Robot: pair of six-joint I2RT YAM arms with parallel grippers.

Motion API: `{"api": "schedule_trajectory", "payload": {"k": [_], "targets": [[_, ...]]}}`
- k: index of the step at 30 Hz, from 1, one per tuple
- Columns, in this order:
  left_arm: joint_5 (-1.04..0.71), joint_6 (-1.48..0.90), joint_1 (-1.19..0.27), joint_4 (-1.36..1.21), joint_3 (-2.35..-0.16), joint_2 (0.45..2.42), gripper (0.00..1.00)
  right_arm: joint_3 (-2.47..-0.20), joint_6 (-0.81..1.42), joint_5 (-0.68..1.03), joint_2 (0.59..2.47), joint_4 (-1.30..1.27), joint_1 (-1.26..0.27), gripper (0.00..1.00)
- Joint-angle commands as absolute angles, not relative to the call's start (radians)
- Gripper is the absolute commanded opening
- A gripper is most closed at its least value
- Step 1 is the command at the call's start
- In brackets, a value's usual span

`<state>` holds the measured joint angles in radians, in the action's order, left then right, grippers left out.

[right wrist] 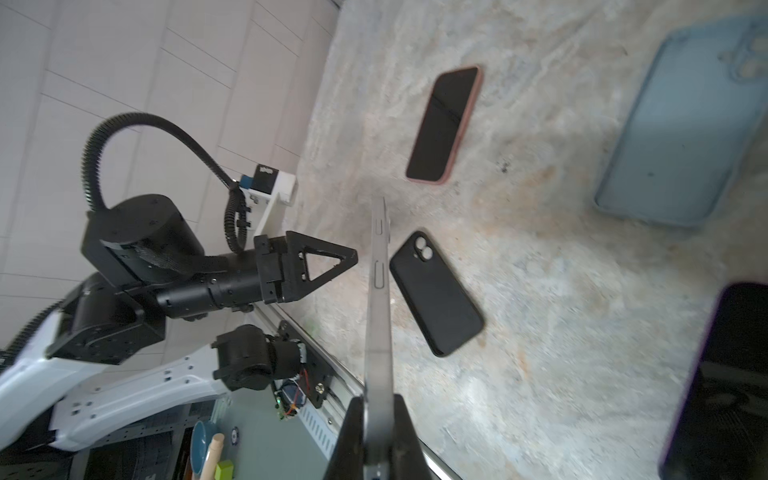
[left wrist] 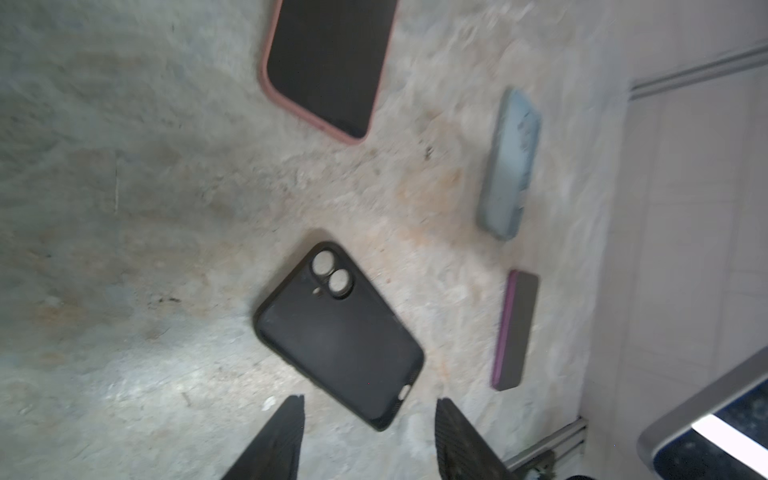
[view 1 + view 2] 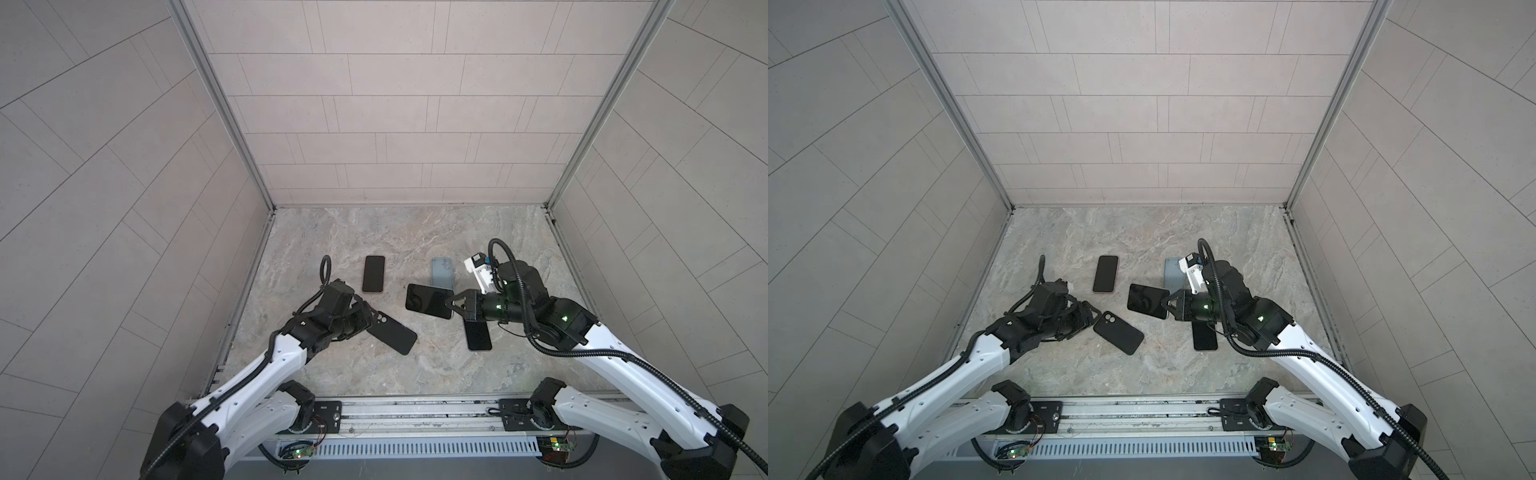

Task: Put the phone into the phone case

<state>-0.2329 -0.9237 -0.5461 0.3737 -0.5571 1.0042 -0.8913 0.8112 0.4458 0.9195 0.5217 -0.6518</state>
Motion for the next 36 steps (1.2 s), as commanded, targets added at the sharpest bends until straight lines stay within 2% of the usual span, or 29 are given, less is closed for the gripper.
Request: {"api": "schedule_trajectory", "payload": {"k": [1, 6, 10, 23, 27, 36], "targets": [[-0.149, -0.819, -0.563, 0.436, -0.607, 1.080, 0.59, -0.873, 0.794, 0.385, 0.873, 0.501, -0.651, 0.00], [-0.108, -0.742, -0.563, 0.428, -0.651, 1.244, 0.58, -0.858, 0.798, 0.407, 0.894, 0.515, -0.652, 0.00], [-0.123, -0.688, -0.569, 0.396, -0.684, 1.363, 0.52, -0.832, 0.800, 0.433, 0.898, 0.524, -0.652, 0.00], [-0.094, -0.599, -0.572, 0.394, -0.783, 1.576, 0.47, -0.801, 0.793, 0.419, 0.869, 0.534, -0.653, 0.00], [-0.112, -0.589, -0.583, 0.396, -0.819, 1.615, 0.24, -0.812, 0.780, 0.418, 0.879, 0.537, -0.653, 0.00], [-0.135, -0.644, -0.628, 0.393, -0.833, 1.619, 0.09, -0.784, 0.785, 0.452, 0.929, 0.514, -0.651, 0.00]]}}
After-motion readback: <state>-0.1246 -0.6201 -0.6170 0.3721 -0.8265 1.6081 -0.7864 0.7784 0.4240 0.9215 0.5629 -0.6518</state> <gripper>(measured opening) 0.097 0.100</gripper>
